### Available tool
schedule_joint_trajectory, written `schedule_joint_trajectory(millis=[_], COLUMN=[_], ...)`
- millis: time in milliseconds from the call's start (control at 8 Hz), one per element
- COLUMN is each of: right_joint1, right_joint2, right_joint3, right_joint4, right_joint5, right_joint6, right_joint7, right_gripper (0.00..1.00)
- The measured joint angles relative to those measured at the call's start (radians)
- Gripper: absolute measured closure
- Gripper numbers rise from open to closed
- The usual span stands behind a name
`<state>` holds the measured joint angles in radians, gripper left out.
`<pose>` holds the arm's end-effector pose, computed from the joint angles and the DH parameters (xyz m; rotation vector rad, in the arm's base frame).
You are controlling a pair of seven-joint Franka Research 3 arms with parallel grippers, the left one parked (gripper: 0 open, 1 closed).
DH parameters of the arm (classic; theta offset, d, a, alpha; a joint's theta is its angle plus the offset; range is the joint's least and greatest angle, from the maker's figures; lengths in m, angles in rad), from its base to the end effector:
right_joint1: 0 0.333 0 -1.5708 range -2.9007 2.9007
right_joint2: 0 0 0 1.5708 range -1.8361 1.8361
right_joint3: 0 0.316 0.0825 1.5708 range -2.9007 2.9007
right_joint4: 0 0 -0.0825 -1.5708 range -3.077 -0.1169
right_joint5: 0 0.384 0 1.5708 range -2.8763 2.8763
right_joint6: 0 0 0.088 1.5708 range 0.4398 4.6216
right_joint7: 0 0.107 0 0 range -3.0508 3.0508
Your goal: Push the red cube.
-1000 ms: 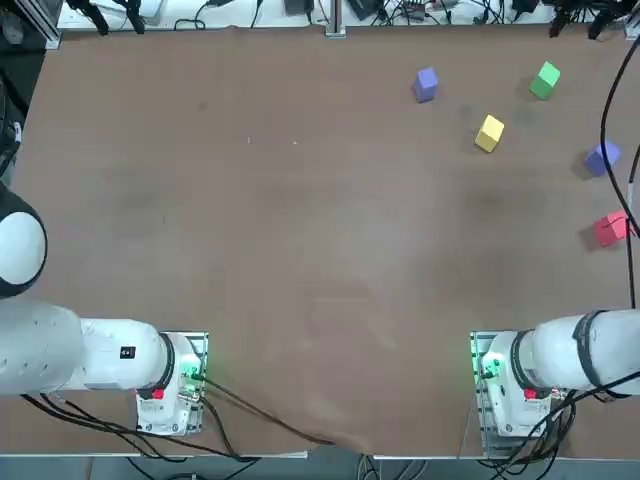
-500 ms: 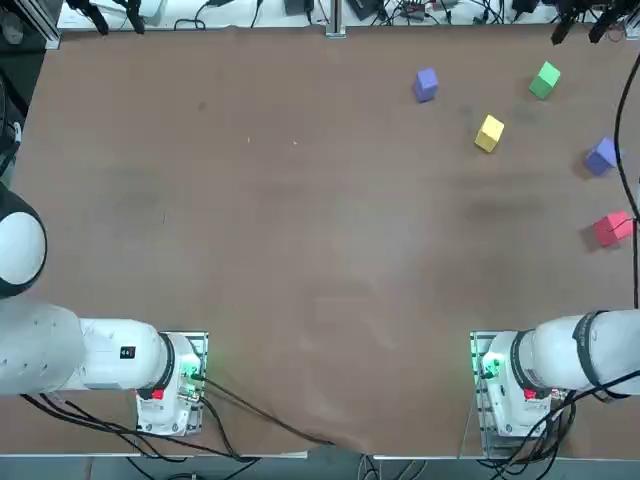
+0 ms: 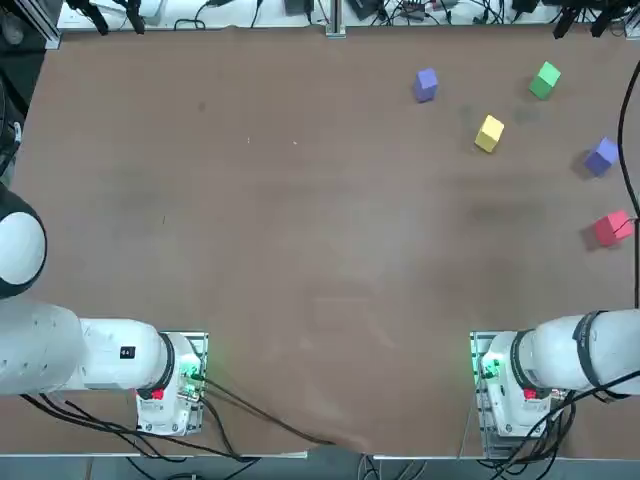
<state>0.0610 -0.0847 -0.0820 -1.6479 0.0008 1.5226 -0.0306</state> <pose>0.5223 -0.0128 0.6296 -3.1321 -0.0158 0.0637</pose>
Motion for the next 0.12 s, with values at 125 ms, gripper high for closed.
schedule_joint_trajectory(millis=[125], right_joint1=[0.000], right_joint2=[0.001], right_joint3=[0.000], right_joint4=[0.000], right_joint5=[0.001], right_joint6=[0.000], right_joint7=[0.004], right_gripper=[0.00])
